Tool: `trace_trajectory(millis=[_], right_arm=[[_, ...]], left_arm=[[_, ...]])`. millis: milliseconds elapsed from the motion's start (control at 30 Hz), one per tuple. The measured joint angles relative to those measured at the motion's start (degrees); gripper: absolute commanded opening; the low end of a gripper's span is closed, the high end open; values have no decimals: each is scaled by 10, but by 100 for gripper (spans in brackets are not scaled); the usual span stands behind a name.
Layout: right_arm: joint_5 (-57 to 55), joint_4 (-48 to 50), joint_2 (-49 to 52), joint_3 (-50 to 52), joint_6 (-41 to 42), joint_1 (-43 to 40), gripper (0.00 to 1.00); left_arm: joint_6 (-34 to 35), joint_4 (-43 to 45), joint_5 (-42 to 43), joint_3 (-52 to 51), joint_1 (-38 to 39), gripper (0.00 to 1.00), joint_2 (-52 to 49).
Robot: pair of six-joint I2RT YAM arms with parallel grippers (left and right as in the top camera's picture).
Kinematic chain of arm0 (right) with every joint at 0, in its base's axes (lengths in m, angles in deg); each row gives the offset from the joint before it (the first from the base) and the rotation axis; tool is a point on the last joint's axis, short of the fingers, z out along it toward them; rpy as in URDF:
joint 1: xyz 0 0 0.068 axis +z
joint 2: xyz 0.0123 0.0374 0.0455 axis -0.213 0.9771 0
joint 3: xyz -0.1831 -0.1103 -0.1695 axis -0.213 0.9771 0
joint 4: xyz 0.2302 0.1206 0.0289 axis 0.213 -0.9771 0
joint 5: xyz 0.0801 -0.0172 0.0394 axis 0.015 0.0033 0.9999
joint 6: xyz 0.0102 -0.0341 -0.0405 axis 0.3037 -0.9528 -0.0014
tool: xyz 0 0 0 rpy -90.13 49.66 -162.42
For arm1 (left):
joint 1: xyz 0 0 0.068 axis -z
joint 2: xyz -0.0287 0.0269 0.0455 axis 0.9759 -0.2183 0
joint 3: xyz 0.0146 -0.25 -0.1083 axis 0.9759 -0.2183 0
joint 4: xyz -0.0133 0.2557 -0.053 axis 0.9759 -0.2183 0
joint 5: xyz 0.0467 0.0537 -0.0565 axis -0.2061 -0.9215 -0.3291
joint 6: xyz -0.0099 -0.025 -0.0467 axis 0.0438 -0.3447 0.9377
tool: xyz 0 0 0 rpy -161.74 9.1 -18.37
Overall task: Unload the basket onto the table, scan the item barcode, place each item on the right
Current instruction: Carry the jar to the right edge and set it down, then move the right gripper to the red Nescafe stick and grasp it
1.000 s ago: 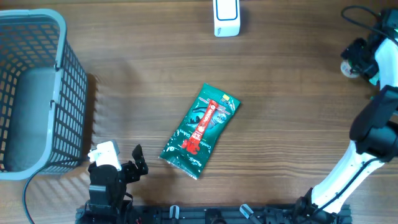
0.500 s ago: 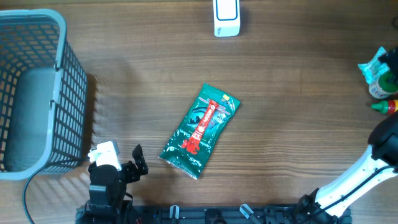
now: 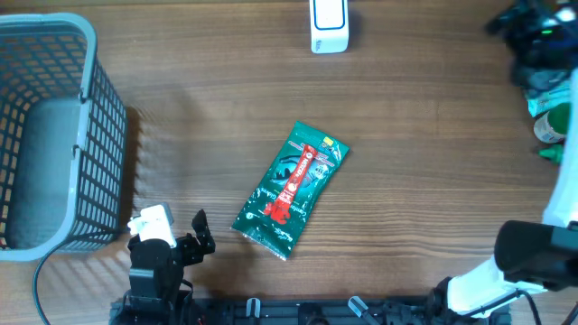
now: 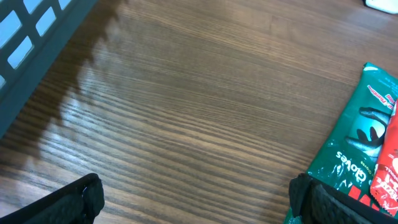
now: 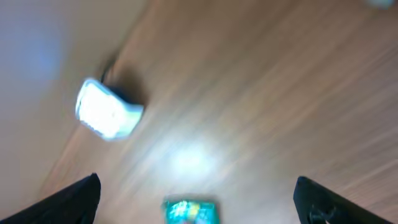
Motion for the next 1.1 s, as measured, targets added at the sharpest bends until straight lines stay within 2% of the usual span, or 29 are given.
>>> trace_trajectory(millis=[67, 167, 233, 333, 467, 633, 933, 1067, 1100], right_arm=[[39, -26, 3, 35, 16, 85, 99], [58, -10, 8, 92, 18, 189, 100], [57, 37, 14, 151, 21, 275, 99], [49, 97, 31, 212, 26, 367, 90], [-16, 127, 97, 256, 105, 482, 83], [-78, 150, 162, 256, 173, 529, 73], [-125, 174, 216, 256, 235, 524, 57], [-129, 171, 218, 256, 259, 524, 38], [-129, 169, 220, 256, 264, 524, 36]], left_arm=[[0, 0, 0, 0, 0, 100, 0], [0, 0, 0, 0, 0, 100, 0], [0, 0, 0, 0, 0, 100, 0], [0, 0, 0, 0, 0, 100, 0], [0, 0, 0, 0, 0, 100, 0], [0, 0, 0, 0, 0, 100, 0], [0, 0, 0, 0, 0, 100, 0], [0, 0, 0, 0, 0, 100, 0], [0, 0, 0, 0, 0, 100, 0]])
